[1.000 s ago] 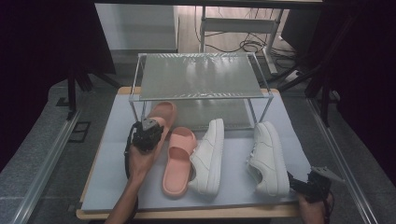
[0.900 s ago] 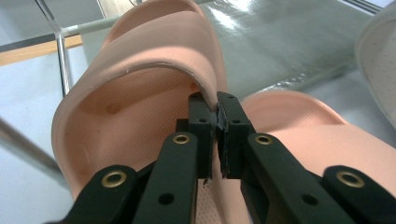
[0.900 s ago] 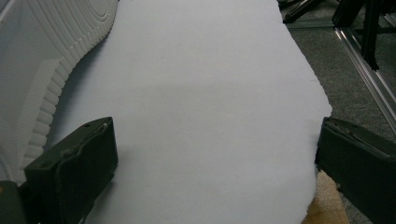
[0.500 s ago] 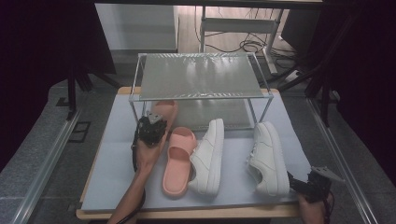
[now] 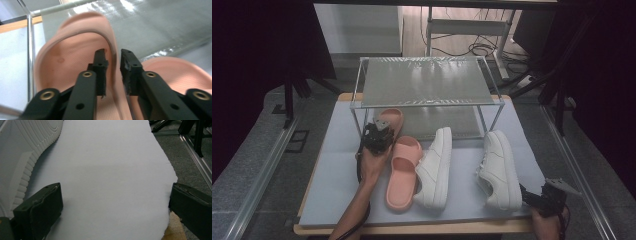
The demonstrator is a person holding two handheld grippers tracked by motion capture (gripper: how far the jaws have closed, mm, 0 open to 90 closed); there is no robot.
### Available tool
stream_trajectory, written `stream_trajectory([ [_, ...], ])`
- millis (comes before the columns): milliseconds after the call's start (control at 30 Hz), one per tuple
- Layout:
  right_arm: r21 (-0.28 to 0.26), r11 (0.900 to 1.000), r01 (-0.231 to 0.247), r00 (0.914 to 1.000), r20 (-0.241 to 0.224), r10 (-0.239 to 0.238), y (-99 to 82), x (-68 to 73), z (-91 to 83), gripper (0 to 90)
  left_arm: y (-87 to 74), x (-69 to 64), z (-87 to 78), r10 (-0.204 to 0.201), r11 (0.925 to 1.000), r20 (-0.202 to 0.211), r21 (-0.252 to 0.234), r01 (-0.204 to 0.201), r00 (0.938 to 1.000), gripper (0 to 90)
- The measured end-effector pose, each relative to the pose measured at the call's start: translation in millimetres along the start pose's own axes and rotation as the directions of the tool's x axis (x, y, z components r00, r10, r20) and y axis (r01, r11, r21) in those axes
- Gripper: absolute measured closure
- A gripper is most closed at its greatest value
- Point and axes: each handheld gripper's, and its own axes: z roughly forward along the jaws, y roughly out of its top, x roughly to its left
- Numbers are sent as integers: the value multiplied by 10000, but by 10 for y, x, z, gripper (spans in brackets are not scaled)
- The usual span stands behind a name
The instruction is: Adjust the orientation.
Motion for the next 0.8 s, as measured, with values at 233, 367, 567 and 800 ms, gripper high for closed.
stream_trajectory([
  [233,2,10000,4,10000,-2,-4,0,0,0,0,-11,62,-276,60,10000,481,26,-61,9988,618],
  [367,3,10000,6,10000,2,-6,0,0,0,0,-130,133,-425,-75,9997,801,222,58,9968,562],
  [567,4,10000,6,10000,4,-6,0,1,0,0,-292,219,-637,-279,9995,1057,207,258,9940,554],
  [800,6,10000,13,10000,10,-13,0,1,1,0,-507,292,-907,-244,9997,1433,-15,248,9894,694],
])
